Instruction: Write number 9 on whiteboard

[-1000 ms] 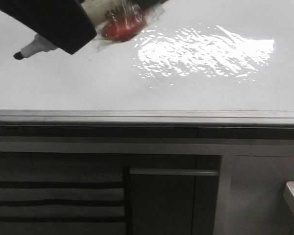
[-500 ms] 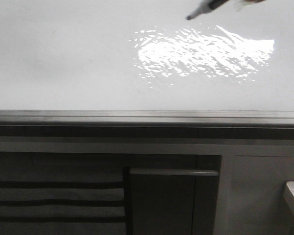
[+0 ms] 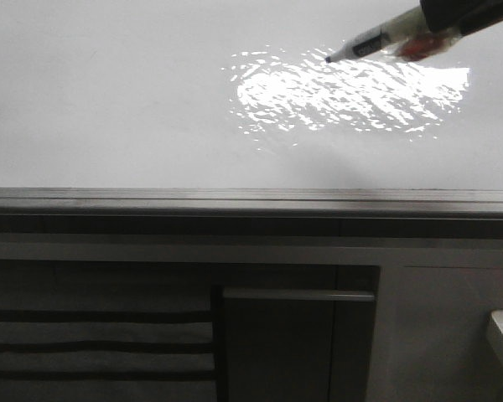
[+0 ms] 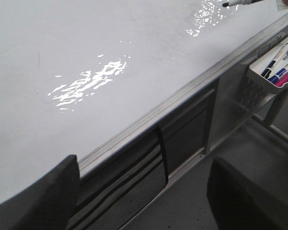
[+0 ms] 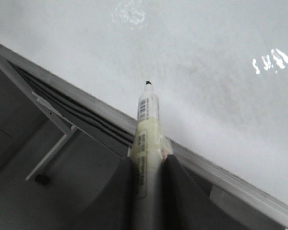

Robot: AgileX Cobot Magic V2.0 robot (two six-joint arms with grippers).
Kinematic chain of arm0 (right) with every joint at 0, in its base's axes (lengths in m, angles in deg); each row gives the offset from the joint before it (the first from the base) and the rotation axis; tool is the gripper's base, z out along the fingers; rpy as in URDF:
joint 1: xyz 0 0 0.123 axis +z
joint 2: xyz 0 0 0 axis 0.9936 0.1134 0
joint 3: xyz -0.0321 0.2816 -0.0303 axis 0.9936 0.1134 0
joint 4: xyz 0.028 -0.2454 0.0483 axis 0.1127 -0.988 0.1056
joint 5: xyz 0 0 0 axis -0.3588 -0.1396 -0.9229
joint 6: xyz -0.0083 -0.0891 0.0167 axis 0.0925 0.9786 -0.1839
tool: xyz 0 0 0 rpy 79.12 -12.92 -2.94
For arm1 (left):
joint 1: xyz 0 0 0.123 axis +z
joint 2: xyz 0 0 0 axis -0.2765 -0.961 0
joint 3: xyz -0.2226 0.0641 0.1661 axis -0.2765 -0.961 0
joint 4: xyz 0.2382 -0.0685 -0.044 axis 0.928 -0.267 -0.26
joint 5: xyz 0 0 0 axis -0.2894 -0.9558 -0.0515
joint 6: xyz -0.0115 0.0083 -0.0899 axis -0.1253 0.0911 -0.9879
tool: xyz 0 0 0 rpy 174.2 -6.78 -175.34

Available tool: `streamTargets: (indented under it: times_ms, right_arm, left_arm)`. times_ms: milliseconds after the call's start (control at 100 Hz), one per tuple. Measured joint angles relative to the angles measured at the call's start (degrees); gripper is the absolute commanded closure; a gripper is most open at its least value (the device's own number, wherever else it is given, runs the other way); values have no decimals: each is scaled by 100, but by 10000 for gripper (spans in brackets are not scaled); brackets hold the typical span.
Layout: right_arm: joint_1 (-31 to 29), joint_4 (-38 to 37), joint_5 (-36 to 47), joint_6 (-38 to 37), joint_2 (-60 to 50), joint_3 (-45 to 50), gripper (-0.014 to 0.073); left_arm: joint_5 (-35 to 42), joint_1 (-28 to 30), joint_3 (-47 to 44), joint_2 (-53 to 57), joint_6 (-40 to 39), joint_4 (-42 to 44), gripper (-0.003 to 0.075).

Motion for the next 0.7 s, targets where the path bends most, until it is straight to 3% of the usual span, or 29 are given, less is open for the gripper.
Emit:
streamTargets:
  times_ms: [700]
  right_arm:
    - [-264, 48, 1002, 0, 1342, -178, 639]
  left_arm:
    - [408, 0, 0, 10, -13, -26, 208]
